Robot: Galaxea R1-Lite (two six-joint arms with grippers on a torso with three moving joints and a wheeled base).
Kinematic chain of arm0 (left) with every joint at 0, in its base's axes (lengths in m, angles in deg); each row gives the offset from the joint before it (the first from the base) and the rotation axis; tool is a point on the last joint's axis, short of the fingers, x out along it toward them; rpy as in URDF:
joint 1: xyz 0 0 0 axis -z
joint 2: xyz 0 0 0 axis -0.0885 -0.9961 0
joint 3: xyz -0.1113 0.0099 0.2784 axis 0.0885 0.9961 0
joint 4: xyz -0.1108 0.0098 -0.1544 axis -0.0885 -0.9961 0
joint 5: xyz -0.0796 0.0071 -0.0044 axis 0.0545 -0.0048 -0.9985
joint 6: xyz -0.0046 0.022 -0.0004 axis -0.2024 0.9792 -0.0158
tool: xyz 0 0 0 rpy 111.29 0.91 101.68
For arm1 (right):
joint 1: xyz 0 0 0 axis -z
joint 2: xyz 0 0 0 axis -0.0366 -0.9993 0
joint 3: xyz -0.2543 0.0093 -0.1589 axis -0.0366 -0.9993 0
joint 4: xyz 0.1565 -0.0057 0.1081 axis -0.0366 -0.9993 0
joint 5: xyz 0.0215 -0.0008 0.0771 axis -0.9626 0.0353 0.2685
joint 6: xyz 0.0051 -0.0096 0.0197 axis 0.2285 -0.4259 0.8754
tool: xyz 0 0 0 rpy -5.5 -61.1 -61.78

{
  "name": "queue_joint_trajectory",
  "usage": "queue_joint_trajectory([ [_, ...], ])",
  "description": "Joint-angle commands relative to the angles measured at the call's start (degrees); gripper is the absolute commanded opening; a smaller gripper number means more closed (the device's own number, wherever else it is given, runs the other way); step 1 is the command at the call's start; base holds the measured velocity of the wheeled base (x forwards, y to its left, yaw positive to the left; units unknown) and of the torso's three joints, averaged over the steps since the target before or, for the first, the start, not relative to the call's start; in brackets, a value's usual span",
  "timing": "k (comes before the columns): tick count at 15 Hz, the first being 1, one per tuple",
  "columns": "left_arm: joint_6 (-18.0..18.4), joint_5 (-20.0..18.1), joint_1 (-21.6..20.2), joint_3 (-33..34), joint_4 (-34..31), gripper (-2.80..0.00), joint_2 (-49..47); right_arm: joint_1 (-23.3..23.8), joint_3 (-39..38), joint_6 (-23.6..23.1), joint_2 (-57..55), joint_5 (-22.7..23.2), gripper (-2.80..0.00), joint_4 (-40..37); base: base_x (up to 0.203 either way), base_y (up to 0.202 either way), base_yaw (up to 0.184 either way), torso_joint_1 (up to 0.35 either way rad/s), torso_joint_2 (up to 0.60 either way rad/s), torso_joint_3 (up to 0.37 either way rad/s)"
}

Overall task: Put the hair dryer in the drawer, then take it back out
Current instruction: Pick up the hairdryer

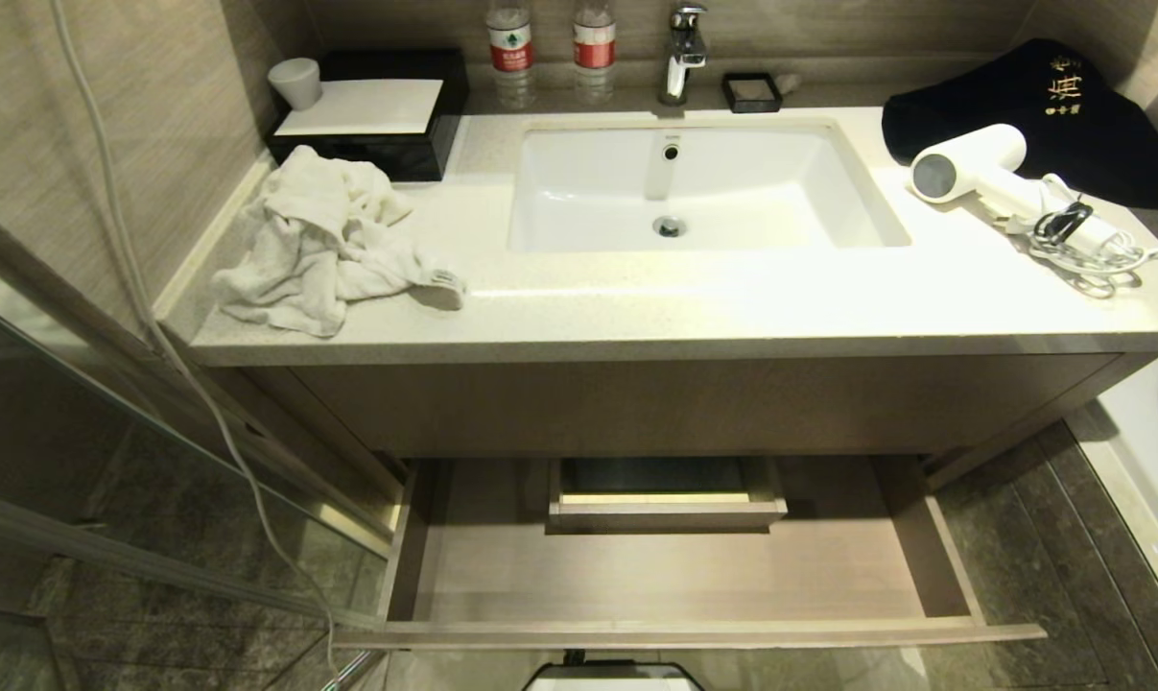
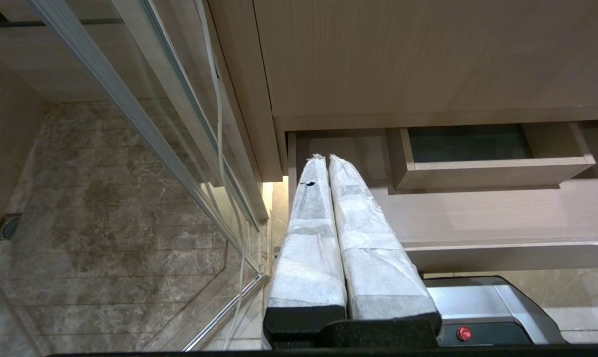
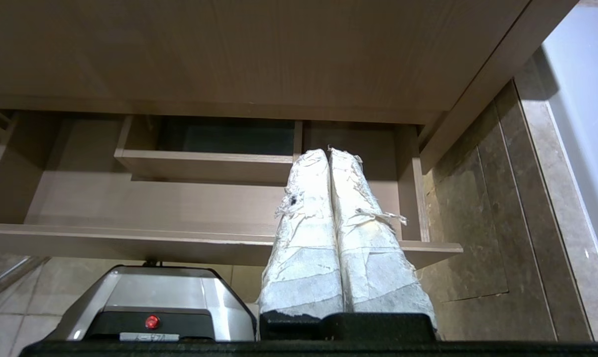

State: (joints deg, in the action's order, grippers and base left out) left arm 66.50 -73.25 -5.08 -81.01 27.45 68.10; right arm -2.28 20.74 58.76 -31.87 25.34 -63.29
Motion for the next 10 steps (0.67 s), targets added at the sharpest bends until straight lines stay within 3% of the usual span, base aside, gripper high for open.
queue_joint_trajectory([
  [1, 0.0, 0.02, 0.0, 0.09, 0.01, -2.8, -0.06, 0.01, 0.0, 0.01, -0.02, -0.07, -2.8, 0.02, 0.0, 0.0, 0.0, 0.212, -0.38, -0.171],
  [10, 0.0, 0.02, 0.0, 0.09, 0.01, -2.8, -0.06, 0.0, 0.0, 0.05, -0.02, -0.07, -2.8, 0.02, 0.0, 0.0, 0.0, 0.184, -0.34, -0.155],
])
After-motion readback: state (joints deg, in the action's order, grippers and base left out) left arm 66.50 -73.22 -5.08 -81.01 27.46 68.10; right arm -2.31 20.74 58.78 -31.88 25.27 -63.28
